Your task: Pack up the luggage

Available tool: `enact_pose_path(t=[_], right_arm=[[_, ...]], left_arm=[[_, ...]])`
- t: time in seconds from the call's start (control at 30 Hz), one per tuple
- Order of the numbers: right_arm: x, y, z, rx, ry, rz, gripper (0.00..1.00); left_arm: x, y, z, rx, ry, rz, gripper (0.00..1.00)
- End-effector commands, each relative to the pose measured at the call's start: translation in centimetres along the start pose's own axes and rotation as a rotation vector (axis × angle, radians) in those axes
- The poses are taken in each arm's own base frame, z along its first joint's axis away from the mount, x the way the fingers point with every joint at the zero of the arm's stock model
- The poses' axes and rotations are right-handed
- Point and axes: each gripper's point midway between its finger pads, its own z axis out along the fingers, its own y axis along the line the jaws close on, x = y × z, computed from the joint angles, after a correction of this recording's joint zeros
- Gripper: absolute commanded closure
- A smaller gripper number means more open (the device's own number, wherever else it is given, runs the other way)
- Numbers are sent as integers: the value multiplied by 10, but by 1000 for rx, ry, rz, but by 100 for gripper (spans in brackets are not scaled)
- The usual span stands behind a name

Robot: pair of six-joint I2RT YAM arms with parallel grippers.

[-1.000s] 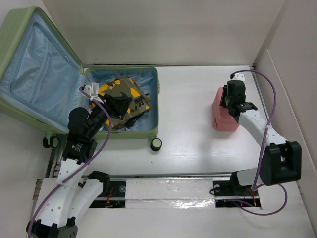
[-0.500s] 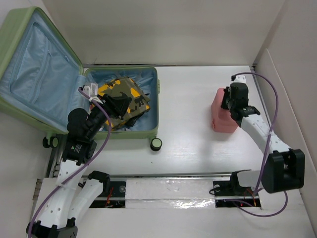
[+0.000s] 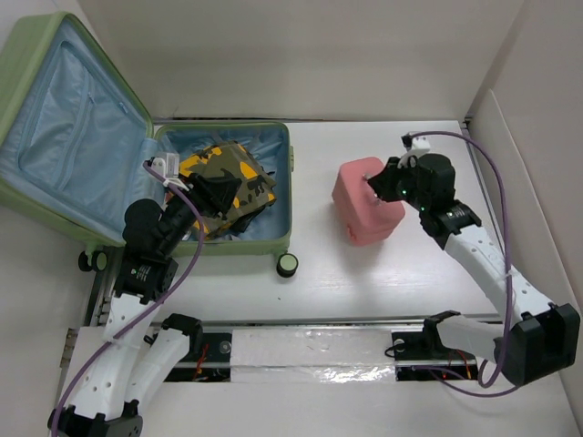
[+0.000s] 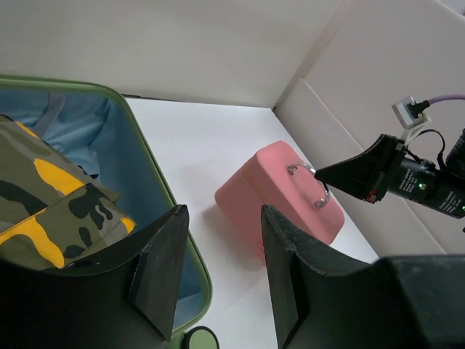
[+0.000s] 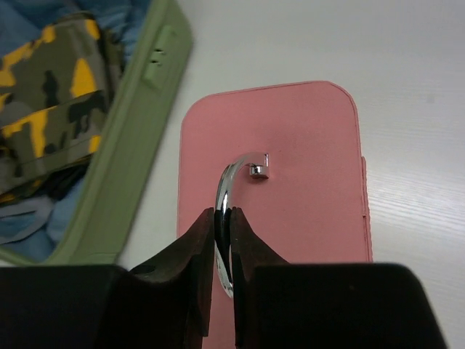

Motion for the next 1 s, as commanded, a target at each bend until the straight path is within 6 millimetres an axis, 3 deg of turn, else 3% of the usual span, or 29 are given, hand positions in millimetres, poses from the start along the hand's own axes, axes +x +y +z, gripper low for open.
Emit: enact_pose_path(t=[0.0,0.03,0.1,0.13,0.23,0.27,0.3,0.33,0.37,0.4,0.43,0.47,0.5,0.53,0.57,0.6,0.63,0.67,0.7,0.73,0.77,0.8,0.9,0.93,0.97], right_arm=[[-101,84,-17,-277,-286,-27,100],[-120,100,-22,-315,-323,-32,100],[-128,132,-17,-384,-322,-36,100],[-148,149,-24,-420,-364,-43,100],[-157,187,-14,-471,-367,-56,100],[-178,201,-21,-487,-408,-64,100],[-180,218,-23,-522,-408,-69,100],[-175,227,-6,-526,-383,-71,100],[-195,240,-13,-541,-431,-80,100],[-199,248,-9,-546,-438,-81,100],[-185,260,17,-542,-397,-85,100],[-184,259,32,-512,-380,-95,100],[-205,274,27,-532,-421,-98,100],[-207,276,39,-518,-421,-101,100],[-182,281,73,-474,-361,-123,100],[-183,283,83,-447,-367,-130,100],[-205,284,81,-420,-419,-124,100],[-188,283,107,-375,-389,-140,100],[-189,284,115,-365,-395,-144,100],[-203,288,113,-367,-431,-139,100],[-200,289,121,-364,-428,-141,100],[-182,291,142,-370,-390,-145,100],[-145,306,156,-423,-290,-167,100],[-137,302,158,-411,-276,-178,100],[-101,294,171,-387,-222,-202,100]], left_arm=[[-18,-8,-4,23,-70,19,59],[-19,-8,-5,19,-74,21,59],[-20,-6,-6,7,-83,24,59],[-22,-7,-7,6,-89,26,59],[-26,-6,-9,-7,-103,32,59],[-28,-5,-10,-15,-111,34,59],[-31,-3,-11,-25,-122,36,59],[-33,-5,-13,-22,-129,37,59],[-37,0,-15,-40,-144,41,59],[-40,0,-16,-44,-155,41,59],[-42,-2,-18,-36,-164,38,59],[-43,-1,-18,-42,-170,38,59],[-44,-1,-19,-44,-173,40,59],[-44,0,-19,-50,-175,41,59],[-46,1,-19,-58,-179,42,59],[-46,3,-19,-66,-181,42,59],[-45,4,-19,-71,-178,42,59],[-46,5,-19,-79,-181,41,59],[-46,5,-20,-82,-185,43,59],[-46,6,-20,-87,-186,42,59],[-47,7,-20,-93,-190,43,59],[-47,8,-20,-97,-190,44,59],[-48,13,-21,-124,-193,48,59],[-48,13,-21,-127,-195,48,59],[-48,14,-22,-131,-196,49,59]])
